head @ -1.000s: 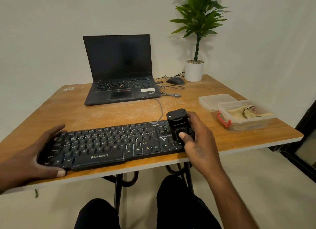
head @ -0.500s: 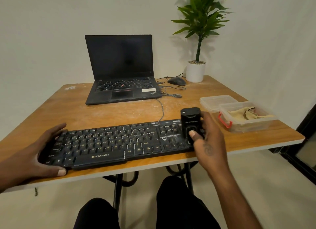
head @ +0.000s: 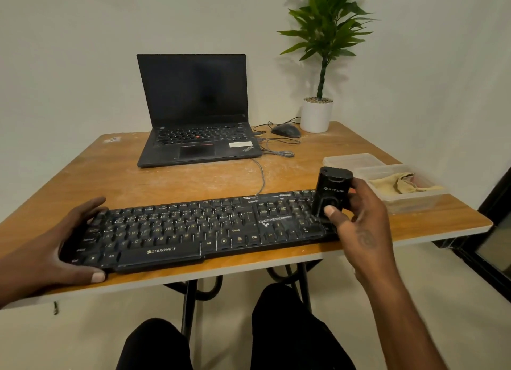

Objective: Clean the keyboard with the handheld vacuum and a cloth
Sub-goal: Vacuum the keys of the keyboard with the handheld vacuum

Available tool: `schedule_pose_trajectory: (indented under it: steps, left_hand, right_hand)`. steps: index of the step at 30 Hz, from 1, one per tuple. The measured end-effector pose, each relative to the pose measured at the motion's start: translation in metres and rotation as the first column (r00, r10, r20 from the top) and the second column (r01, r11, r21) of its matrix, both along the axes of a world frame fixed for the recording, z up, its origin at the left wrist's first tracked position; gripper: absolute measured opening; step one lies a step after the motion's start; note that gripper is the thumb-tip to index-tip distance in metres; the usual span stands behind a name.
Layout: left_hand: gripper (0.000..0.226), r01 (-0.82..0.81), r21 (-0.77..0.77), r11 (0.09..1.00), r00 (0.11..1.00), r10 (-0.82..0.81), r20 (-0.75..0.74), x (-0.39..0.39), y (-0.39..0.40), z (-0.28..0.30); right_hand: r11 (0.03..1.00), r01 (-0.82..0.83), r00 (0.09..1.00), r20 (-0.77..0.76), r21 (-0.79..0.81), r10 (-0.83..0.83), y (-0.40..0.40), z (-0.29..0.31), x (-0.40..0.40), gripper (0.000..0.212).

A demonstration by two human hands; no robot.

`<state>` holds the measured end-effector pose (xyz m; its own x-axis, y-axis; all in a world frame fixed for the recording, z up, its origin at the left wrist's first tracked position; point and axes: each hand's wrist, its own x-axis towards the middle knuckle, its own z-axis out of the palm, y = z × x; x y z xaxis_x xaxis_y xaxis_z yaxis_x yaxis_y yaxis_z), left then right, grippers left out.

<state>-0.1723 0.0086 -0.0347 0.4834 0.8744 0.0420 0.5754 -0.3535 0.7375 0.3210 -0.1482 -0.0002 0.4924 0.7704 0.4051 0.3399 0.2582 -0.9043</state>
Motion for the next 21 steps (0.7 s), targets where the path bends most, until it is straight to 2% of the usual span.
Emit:
schedule_pose_trajectory:
  steps: [8,14,21]
  left_hand:
    - [0.145,-0.002,0.013,1.000,1.000,0.002,-0.013,0.000,0.002,0.002]
    - [0.144,-0.001,0.006,1.000,1.000,0.001,-0.004,0.000,0.002,-0.001]
    - [0.144,-0.011,0.011,1.000,1.000,0.011,-0.005,-0.003,0.006,-0.004]
  right_hand:
    - [0.974,-0.225,0.974,-0.004,-0.009,0.225,0.001,0.007,-0.022,0.052]
    - [0.984,-0.176,0.973,-0.144,0.041,0.180,-0.006,0.010,0.003,0.051]
    - [0.981,-0.157,0.920,-0.343,0.118,0.189,-0.002,0.012,-0.001,0.040]
